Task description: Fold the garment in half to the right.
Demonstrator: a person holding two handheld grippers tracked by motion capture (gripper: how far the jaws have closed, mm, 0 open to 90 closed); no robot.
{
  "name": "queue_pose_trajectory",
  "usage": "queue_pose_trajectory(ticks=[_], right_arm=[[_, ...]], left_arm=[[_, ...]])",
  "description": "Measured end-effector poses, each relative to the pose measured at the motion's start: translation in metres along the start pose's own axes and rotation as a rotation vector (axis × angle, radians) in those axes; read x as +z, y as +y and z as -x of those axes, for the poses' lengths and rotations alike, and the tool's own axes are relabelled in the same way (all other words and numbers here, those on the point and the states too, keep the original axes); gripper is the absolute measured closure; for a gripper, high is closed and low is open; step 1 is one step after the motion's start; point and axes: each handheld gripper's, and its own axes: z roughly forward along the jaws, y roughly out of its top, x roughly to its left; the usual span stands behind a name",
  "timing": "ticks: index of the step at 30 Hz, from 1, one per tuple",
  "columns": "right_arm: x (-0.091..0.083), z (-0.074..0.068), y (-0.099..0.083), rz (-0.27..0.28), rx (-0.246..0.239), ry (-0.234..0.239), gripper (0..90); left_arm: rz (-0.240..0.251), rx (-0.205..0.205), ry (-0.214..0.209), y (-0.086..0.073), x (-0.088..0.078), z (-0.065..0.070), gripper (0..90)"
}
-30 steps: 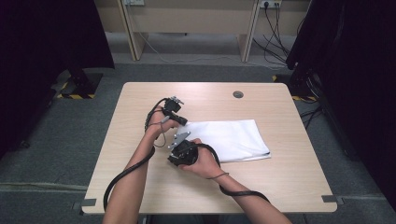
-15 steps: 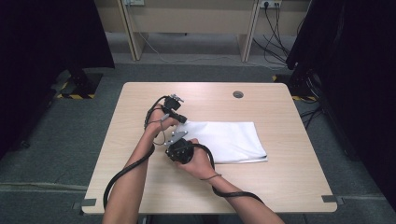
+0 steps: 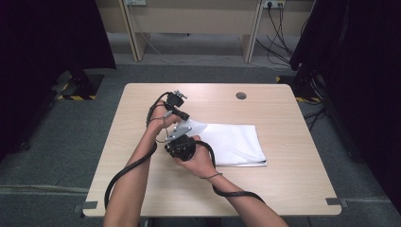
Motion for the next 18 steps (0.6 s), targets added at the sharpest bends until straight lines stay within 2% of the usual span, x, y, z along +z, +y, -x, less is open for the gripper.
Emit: queue_pose_trajectory(ticks=[18], right_arm=[[-0.021,0.007,0.015,0.064,0.029,0.002,82.5]], left_arm=[[-0.022,0.015,0.029,0.016,-0.015,0.001,85.4]])
